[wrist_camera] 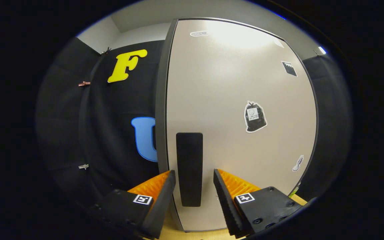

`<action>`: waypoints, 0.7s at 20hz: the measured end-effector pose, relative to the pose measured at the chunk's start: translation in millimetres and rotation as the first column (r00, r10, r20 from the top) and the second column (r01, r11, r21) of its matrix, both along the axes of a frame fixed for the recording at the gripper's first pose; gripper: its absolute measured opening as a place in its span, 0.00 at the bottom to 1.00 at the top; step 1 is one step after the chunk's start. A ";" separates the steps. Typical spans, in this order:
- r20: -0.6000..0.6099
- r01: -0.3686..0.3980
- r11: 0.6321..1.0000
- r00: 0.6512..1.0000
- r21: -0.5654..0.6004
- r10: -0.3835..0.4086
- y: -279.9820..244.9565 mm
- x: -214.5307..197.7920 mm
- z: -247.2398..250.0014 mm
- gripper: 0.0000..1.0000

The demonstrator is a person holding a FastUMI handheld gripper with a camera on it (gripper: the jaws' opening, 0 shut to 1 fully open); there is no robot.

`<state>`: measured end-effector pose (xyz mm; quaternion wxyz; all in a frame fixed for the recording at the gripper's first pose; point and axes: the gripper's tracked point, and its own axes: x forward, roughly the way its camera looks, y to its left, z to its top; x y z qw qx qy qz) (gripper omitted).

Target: Open the shoe cabinet door, grab the shoes and put them into the shoe cabinet, then close the shoe cabinet door.

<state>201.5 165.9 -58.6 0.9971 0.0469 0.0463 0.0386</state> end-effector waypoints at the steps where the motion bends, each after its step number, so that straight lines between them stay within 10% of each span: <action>1: -0.026 0.011 1.000 1.000 0.004 -0.011 -1.5 0.0 -5.7 0.66; 9: -0.025 -0.021 1.000 0.999 0.002 0.021 3.1 -3.2 -6.0 0.21; 14: -0.014 -0.068 0.998 0.998 0.015 0.068 1.4 -22.3 -2.0 0.21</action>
